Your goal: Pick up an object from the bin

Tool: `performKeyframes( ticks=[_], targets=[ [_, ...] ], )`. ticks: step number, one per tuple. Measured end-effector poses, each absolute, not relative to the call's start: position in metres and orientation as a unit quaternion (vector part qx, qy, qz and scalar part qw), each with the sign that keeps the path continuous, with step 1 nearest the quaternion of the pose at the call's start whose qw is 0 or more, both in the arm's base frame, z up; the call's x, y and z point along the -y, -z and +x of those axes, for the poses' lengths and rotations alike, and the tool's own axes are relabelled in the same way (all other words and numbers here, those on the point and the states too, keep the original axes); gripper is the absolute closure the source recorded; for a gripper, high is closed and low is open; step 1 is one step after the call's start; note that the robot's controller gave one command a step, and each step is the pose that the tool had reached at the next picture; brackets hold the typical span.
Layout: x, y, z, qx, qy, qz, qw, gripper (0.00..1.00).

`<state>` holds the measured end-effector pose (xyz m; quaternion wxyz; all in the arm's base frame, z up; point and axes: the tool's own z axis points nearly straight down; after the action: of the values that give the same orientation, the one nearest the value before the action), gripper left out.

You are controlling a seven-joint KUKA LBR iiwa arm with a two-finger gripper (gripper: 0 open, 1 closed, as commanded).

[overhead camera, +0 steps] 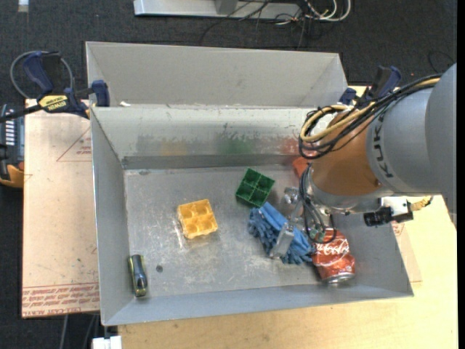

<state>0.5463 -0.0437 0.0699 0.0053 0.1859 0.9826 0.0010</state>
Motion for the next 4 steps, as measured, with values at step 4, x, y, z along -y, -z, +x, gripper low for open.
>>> performKeyframes(
  ticks=[4],
  targets=[
    [0.044,-0.126,0.548,-0.952,-0.003,0.306,0.003,1.00]
  ],
)
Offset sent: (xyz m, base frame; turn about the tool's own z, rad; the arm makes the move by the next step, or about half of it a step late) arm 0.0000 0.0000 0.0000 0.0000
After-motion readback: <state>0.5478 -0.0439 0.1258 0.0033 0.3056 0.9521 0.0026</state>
